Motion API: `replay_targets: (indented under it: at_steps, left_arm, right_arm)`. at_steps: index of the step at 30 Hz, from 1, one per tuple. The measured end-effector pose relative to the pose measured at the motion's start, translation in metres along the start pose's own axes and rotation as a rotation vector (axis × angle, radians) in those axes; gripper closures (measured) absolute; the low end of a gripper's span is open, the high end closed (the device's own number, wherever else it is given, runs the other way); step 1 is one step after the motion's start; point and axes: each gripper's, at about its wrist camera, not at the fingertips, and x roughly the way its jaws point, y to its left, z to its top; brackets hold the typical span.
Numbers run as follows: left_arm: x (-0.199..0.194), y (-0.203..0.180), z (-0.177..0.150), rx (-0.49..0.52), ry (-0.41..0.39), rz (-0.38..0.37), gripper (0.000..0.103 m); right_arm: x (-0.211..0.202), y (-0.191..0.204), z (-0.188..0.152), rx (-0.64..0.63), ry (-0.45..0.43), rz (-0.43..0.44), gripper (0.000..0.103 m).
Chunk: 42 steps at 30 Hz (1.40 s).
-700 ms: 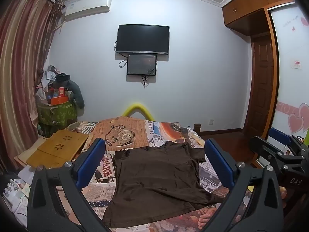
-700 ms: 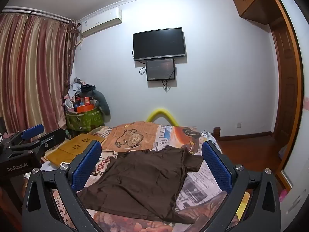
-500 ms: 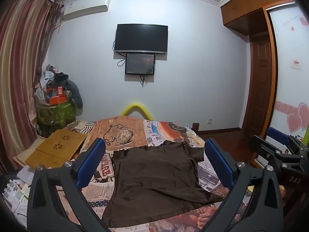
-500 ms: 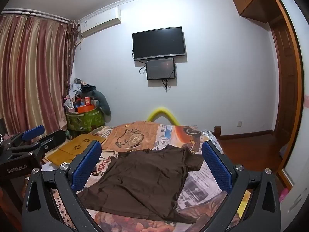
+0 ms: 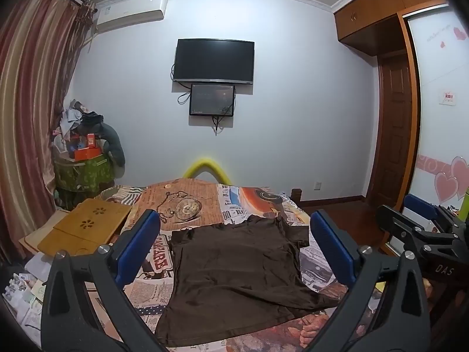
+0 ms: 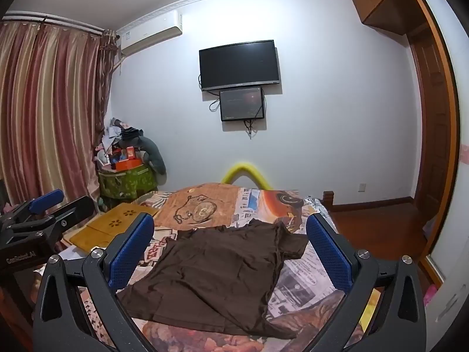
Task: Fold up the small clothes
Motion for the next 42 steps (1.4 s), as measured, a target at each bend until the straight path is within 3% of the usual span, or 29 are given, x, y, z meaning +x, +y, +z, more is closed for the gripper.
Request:
replay_targets:
  at_steps: [42]
  left_arm:
    - [0.0024,0.0031,-0.0046,0.003,-0.003,0.016,0.0]
  right_arm:
    - [0.0016,-0.0002,0.0009,0.012,0.009,0.004,0.0]
